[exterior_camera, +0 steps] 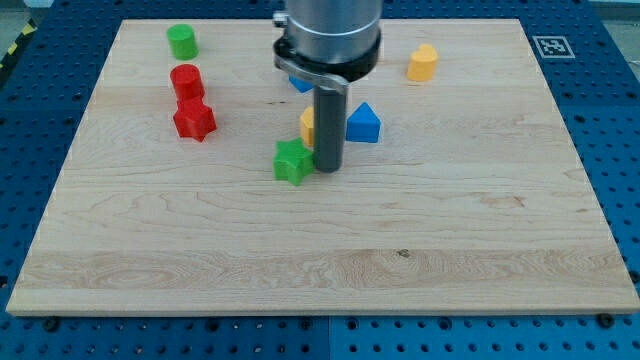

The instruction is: Slide the green star towards the below the red star

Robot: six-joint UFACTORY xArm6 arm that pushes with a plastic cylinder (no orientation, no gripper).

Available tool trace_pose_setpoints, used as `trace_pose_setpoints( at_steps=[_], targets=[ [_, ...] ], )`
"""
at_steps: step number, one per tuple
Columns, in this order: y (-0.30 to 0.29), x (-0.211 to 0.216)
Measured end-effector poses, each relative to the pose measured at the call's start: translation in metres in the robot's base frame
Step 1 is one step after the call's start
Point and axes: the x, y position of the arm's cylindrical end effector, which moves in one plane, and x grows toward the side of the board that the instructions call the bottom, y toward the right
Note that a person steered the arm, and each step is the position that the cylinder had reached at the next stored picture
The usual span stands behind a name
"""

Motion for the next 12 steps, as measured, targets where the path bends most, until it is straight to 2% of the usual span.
trace_pose_setpoints(
  at_steps=[2, 4, 5, 7, 9, 10, 12],
  targets=[
    [-0.069, 0.001],
    [-0.06, 0.042],
    [-0.085, 0.042],
    [-0.094, 0.041],
    [-0.041, 0.046],
    [-0.042, 0.039],
    [-0.083, 0.025]
  ],
)
